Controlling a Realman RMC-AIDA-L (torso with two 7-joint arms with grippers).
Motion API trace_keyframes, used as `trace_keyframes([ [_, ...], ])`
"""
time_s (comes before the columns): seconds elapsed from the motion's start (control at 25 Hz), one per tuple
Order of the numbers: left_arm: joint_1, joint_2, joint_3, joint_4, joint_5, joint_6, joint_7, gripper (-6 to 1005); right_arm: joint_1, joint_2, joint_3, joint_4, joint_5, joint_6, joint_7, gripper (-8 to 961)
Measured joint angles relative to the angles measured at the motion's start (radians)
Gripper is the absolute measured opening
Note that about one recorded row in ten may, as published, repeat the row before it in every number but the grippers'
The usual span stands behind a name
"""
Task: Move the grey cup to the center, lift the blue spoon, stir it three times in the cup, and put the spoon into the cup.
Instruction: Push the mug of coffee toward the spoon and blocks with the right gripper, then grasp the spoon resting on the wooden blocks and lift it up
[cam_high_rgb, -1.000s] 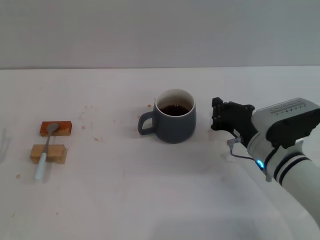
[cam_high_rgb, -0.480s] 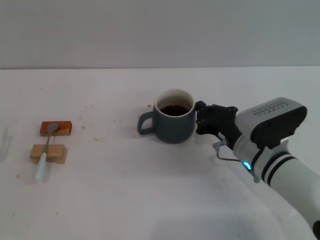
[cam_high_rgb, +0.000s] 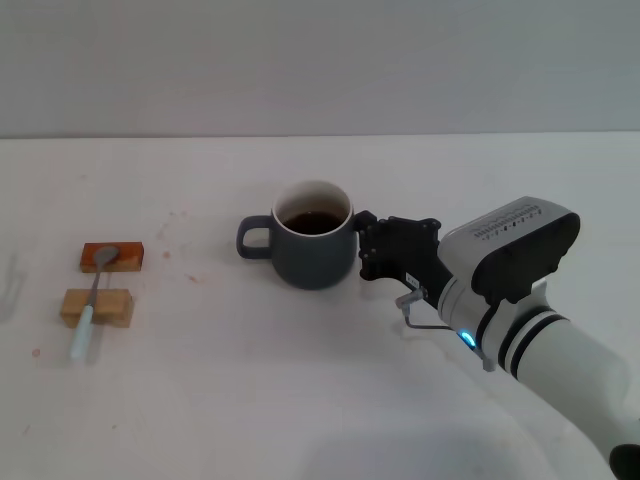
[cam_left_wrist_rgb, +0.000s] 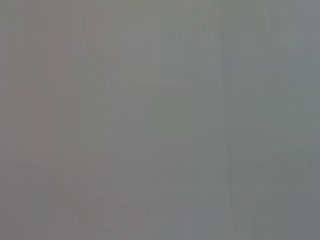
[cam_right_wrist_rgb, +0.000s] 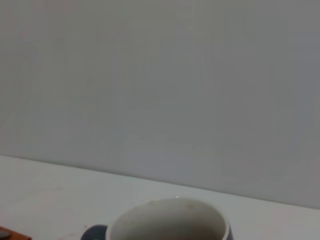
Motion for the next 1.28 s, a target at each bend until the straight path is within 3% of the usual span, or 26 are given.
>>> trace_keyframes([
  [0.4, 0.007, 0.0, 0.0, 0.0, 0.0, 0.011, 0.0, 806, -0.026, 0.001, 0.015, -0.041, -0.007, -0.057, 0.003, -1],
  [0.72, 0.033, -0.001, 0.028, 0.0, 0.006, 0.046, -0.004, 806, -0.16, -0.007, 0.08, -0.107, -0.002, -0.328, 0.002, -1],
  [0.84, 0.061, -0.003, 0.1, -0.006, 0.006, 0.082, -0.004, 806, -0.213, -0.008, 0.102, -0.149, -0.001, -0.427, 0.001, -1],
  [1.0, 0.093, -0.007, 0.164, -0.023, 0.003, 0.09, -0.004, 806, -0.239, -0.008, 0.144, -0.177, -0.001, -0.435, 0.001, -1],
  [1.28, 0.186, -0.008, 0.36, -0.096, 0.002, 0.089, 0.002, 806, -0.27, -0.009, 0.208, -0.226, -0.001, -0.43, 0.004, -1],
])
